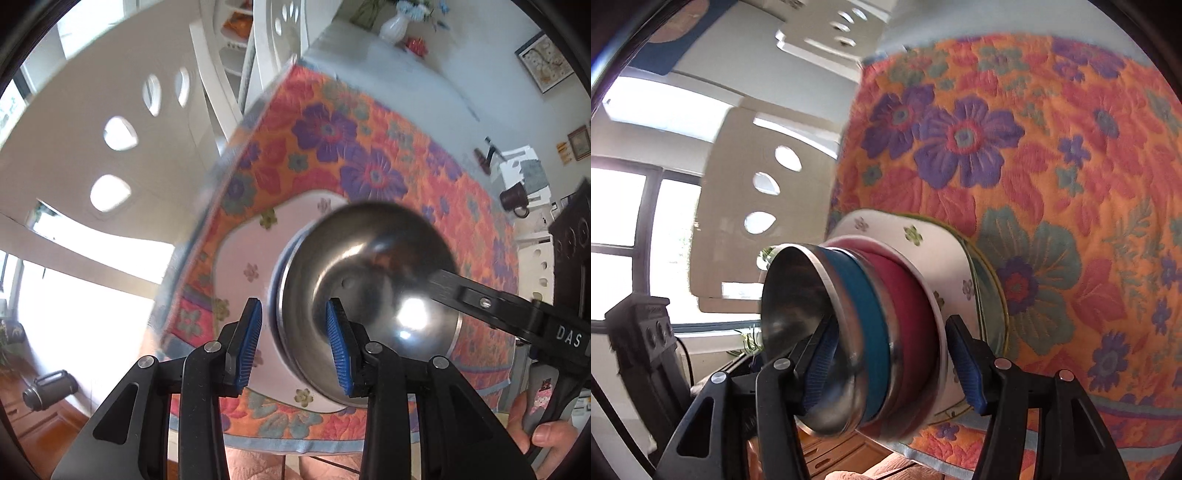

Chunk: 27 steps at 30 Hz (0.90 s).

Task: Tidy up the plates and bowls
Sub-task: 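Carry the bowl stack with the right gripper over the forest-print plate stack, then lower the bowl stack onto the plates and open the right gripper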

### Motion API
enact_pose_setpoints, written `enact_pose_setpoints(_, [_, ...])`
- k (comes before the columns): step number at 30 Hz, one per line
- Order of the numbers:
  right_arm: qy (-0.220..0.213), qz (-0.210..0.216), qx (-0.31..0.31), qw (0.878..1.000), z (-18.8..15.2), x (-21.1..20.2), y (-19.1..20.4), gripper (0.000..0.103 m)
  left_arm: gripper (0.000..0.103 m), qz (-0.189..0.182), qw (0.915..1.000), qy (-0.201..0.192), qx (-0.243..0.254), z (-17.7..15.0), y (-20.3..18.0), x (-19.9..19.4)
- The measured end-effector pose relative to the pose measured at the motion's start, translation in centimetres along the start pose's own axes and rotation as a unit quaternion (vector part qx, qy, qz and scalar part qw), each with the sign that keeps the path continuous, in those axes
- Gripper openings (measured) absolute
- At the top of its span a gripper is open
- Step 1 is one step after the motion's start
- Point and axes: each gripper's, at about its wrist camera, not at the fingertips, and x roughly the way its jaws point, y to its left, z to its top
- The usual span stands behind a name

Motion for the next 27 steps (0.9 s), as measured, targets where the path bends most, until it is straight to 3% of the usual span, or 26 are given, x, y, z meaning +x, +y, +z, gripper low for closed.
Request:
enact_pose_setpoints(3, [-0.022,-0.009,-0.023,0.999,-0.5,-2.4,0.6,0.061,0.034,0.012,0.9997,-0.018,0.009,-0.5,0.3,-1.9])
enact_pose_setpoints(5, [-0.036,-0.029,-0.053,0.997,-1.3,-3.7,1.3,0.07,0.035,0.028,0.999,-0.026,0.022,-1.2,0.4,-2.6])
enact_pose_setpoints(9, [-0.053,-0.108,-0.131,0.984,-3.9,-4.1,3.0,0.091,0.05,0.038,0.9967,-0.044,0.057,-2.8,0.2,-3.2])
enact_pose_setpoints(10, [-0.056,-0.12,-0.148,0.98,-4.6,-3.8,3.3,0.092,0.063,0.041,0.9963,-0.045,0.061,-3.1,0.2,-3.0])
enact_pose_setpoints(12, [-0.061,-0.128,-0.17,0.975,-5.7,-3.2,3.6,0.095,0.077,0.051,0.9955,-0.045,0.066,-3.6,0.2,-2.5])
enact_pose_setpoints(14, [-0.059,-0.137,-0.188,0.971,-6.5,-2.3,3.9,0.103,0.079,0.059,0.9948,-0.046,0.069,-3.9,0.1,-2.3])
enact_pose_setpoints(16, [-0.061,-0.153,-0.208,0.964,-7.1,-1.5,4.3,0.103,0.089,0.079,0.993,-0.036,0.079,-3.8,-0.3,-2.0])
enact_pose_setpoints(18, [-0.061,-0.161,-0.229,0.958,-7.6,-0.7,4.8,0.103,0.09,0.09,0.9915,-0.045,0.082,-3.9,-0.4,-2.1])
enact_pose_setpoints(20, [-0.065,-0.166,-0.245,0.953,-8.0,-0.4,5.2,0.103,0.094,0.082,0.9924,-0.051,0.077,-4.0,-0.2,-2.4])
enact_pose_setpoints(21, [-0.067,-0.165,-0.25,0.952,-8.1,-0.3,5.3,0.103,0.103,0.08,0.9928,-0.055,0.071,-4.0,0.0,-2.5])
enact_pose_setpoints(27, [-0.08,-0.169,-0.258,0.948,-8.2,-0.1,5.6,0.103,0.102,0.081,0.9937,-0.055,0.055,-4.2,0.5,-2.4])
